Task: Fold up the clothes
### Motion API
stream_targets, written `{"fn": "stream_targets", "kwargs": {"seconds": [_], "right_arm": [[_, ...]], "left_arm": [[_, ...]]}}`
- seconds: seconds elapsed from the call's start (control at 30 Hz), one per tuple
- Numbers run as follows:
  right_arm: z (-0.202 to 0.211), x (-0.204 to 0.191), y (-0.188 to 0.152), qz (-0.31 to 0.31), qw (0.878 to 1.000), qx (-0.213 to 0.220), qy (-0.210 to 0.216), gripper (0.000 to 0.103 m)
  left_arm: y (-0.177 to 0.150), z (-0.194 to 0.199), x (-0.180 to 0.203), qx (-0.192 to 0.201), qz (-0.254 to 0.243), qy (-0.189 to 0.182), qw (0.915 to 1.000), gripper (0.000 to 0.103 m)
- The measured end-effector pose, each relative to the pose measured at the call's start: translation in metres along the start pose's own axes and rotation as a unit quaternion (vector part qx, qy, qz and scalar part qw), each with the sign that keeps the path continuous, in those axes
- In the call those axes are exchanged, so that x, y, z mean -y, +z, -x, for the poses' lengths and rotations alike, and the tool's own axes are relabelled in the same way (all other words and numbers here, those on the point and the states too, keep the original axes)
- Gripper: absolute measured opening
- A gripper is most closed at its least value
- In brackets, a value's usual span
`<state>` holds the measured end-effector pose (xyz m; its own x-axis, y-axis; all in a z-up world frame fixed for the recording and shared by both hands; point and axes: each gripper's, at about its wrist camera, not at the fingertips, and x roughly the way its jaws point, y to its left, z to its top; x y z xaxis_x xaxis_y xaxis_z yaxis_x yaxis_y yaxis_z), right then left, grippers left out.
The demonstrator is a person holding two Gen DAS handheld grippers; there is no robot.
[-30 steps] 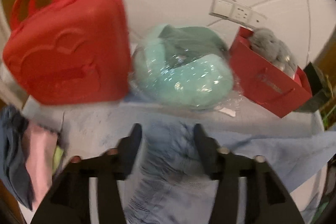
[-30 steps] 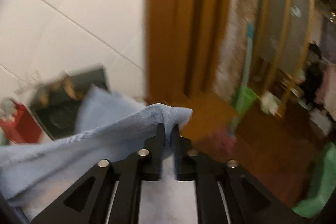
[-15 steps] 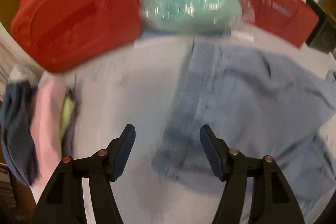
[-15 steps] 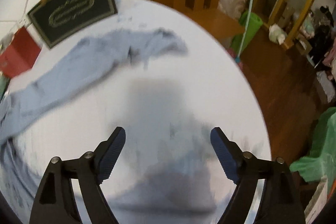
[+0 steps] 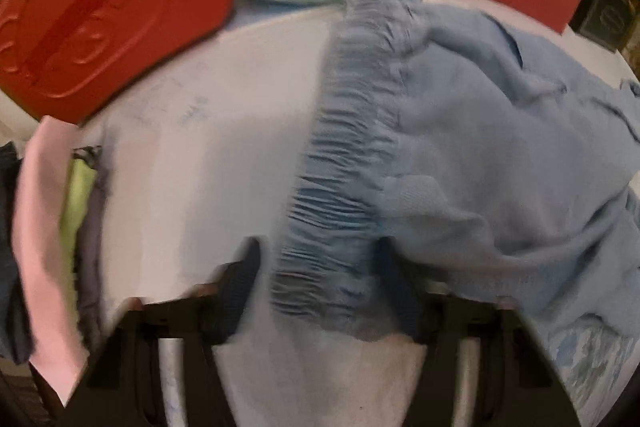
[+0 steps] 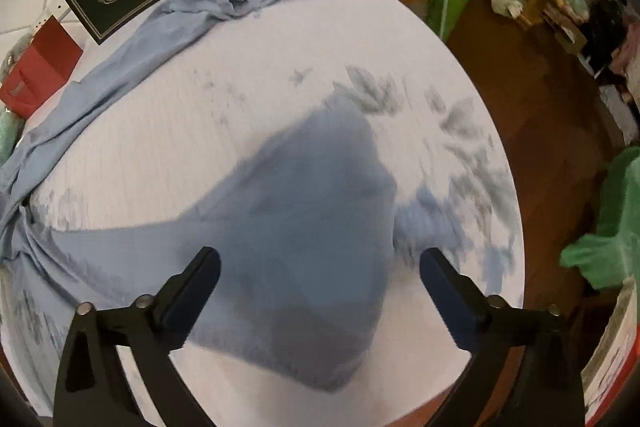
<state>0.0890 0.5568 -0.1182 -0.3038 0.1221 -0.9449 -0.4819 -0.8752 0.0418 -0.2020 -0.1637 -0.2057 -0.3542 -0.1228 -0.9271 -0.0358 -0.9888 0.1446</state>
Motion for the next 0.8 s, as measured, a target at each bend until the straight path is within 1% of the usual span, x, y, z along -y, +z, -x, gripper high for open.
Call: {"fn": "stream_targets", "kwargs": {"seconds": [0.1, 0.17, 0.23, 0.3, 0.37, 0.4, 0.43, 0.47, 0.5, 0.53, 0.57, 0.63, 0.7, 0.73, 0.77, 0.8], "right_arm": [[-0.002, -0.006, -0.009, 0.012, 1.000, -0.007, 0.007, 0.103], [-0.003, -0.019, -0.016, 0.041, 0.999, -0.010, 0.019, 0.103], [-0.004, -0.032, -0.023, 0.072, 0.997, -0.014, 0.030, 0.103], [-0.008, -0.050, -0.033, 0.119, 0.992, -0.021, 0.034, 0.103], [-0.011, -0.064, -0.042, 0.163, 0.986, -0.023, 0.026, 0.102], [-0.013, -0.070, -0.045, 0.180, 0.983, -0.024, 0.019, 0.101], [-0.018, -0.073, -0.045, 0.185, 0.982, -0.028, 0.009, 0.096], [-0.022, -0.075, -0.046, 0.189, 0.981, -0.032, -0.002, 0.056], [-0.023, -0.076, -0.043, 0.190, 0.981, -0.028, -0.012, 0.005], [-0.019, -0.076, -0.037, 0.184, 0.983, -0.014, -0.015, 0.003], [-0.014, -0.075, -0.031, 0.177, 0.984, 0.001, -0.018, 0.003], [0.011, -0.068, -0.005, 0.151, 0.987, 0.054, -0.014, 0.003], [0.031, -0.052, 0.030, 0.107, 0.990, 0.097, -0.008, 0.004], [0.035, -0.043, 0.050, 0.077, 0.990, 0.114, -0.010, 0.006], [0.039, -0.033, 0.070, 0.047, 0.990, 0.130, -0.015, 0.024], [0.035, -0.027, 0.091, 0.024, 0.990, 0.136, -0.036, 0.066]], "left_arm": [[0.006, 0.022, 0.010, 0.030, -0.012, 0.002, 0.9995, 0.036], [0.016, 0.049, 0.010, 0.064, -0.002, -0.009, 0.9979, 0.036], [0.030, 0.078, 0.005, 0.103, 0.013, -0.021, 0.9944, 0.036], [0.048, 0.106, -0.002, 0.135, 0.029, -0.029, 0.9899, 0.036], [0.063, 0.118, -0.005, 0.148, 0.036, -0.033, 0.9878, 0.036], [0.072, 0.117, -0.006, 0.149, 0.037, -0.028, 0.9878, 0.036], [0.080, 0.115, -0.007, 0.150, 0.036, -0.021, 0.9879, 0.036], [0.086, 0.113, -0.007, 0.149, 0.037, -0.016, 0.9881, 0.036], [0.092, 0.111, -0.006, 0.147, 0.037, -0.014, 0.9883, 0.036], [0.097, 0.110, -0.006, 0.149, 0.038, -0.013, 0.9880, 0.036], [0.102, 0.109, -0.006, 0.152, 0.039, -0.012, 0.9875, 0.036], [0.118, 0.102, -0.006, 0.155, 0.044, -0.011, 0.9869, 0.037], [0.137, 0.088, -0.004, 0.141, 0.043, -0.020, 0.9889, 0.045], [0.141, 0.083, -0.002, 0.135, 0.044, -0.020, 0.9897, 0.048], [0.144, 0.080, -0.001, 0.130, 0.045, -0.017, 0.9903, 0.052], [0.147, 0.076, 0.000, 0.125, 0.046, -0.015, 0.9910, 0.056]]}}
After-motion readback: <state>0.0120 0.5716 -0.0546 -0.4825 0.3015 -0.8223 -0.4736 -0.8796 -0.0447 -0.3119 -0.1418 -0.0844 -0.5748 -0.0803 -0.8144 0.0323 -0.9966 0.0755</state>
